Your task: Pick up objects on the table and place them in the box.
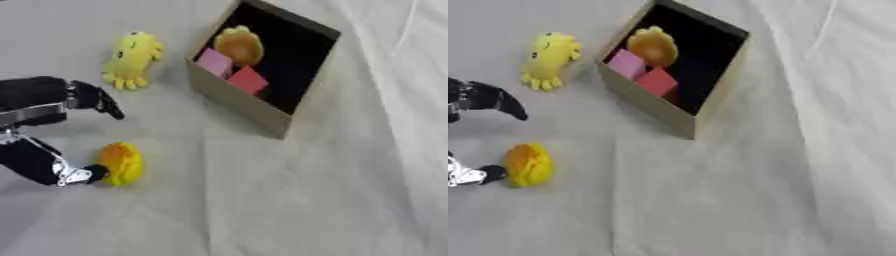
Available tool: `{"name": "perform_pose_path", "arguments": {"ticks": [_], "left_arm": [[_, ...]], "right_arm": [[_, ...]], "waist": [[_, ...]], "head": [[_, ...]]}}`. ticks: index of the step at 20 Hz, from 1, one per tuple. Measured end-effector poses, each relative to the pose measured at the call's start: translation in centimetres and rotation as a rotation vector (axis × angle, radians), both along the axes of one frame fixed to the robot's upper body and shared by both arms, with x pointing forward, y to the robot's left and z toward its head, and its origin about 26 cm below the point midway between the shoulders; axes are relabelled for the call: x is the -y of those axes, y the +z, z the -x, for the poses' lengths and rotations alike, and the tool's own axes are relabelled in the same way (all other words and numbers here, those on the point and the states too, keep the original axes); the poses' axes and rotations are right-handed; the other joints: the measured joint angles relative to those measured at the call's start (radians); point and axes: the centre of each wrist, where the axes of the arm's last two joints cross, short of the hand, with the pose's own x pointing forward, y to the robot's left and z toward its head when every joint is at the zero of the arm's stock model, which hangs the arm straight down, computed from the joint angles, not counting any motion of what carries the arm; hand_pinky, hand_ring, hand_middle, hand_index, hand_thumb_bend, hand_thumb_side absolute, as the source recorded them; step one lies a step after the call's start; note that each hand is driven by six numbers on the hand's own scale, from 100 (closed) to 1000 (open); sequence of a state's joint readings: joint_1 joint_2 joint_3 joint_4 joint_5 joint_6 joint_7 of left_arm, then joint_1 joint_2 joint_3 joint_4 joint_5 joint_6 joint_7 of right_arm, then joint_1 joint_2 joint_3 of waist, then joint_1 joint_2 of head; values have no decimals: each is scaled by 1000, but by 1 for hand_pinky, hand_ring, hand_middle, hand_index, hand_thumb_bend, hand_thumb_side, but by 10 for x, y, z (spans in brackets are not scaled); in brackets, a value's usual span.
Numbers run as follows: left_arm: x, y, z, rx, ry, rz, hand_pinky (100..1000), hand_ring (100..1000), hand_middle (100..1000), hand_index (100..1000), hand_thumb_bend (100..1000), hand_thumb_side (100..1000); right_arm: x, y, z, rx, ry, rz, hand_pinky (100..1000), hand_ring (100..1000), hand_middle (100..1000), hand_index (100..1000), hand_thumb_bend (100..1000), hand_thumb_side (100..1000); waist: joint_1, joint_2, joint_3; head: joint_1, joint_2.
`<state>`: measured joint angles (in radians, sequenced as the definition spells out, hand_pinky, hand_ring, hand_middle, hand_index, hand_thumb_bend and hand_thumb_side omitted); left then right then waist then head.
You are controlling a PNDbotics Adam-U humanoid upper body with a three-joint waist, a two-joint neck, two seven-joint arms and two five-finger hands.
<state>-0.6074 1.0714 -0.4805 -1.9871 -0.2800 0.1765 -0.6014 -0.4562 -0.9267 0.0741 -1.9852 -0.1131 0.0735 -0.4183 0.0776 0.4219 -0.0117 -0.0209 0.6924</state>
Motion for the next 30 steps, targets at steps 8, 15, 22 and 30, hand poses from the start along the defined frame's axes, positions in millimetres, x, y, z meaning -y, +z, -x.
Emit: {"name": "perform_pose_path", "arguments": {"ticks": [8, 15, 22, 30], "left_arm": [[14, -3, -1, -24, 23, -101, 880, 862, 836, 886, 421, 396], [20, -11, -12, -30, 35, -183, 877, 859, 832, 879, 410, 384], [16, -22, -26, -20, 63, -229, 869, 844, 815, 890, 375, 362], [12, -28, -32, -24, 62, -280, 855, 819, 785, 853, 363, 338]], "right_arm": [[-1, -1, 0, 4, 6, -13, 800, 833, 845, 826, 100, 699], [-1, -1, 0, 7, 8, -16, 800, 832, 849, 824, 100, 686], [-1, -1, 0, 7, 11, -21, 800, 830, 848, 824, 100, 685], [-1, -2, -1, 8, 17, -30, 800, 828, 846, 821, 100, 683]], "waist": [[0, 2, -4], [1, 4, -9], [0, 9, -9], [0, 9, -6]], "head": [[2, -3], [2, -8], [2, -12], [3, -16]]}}
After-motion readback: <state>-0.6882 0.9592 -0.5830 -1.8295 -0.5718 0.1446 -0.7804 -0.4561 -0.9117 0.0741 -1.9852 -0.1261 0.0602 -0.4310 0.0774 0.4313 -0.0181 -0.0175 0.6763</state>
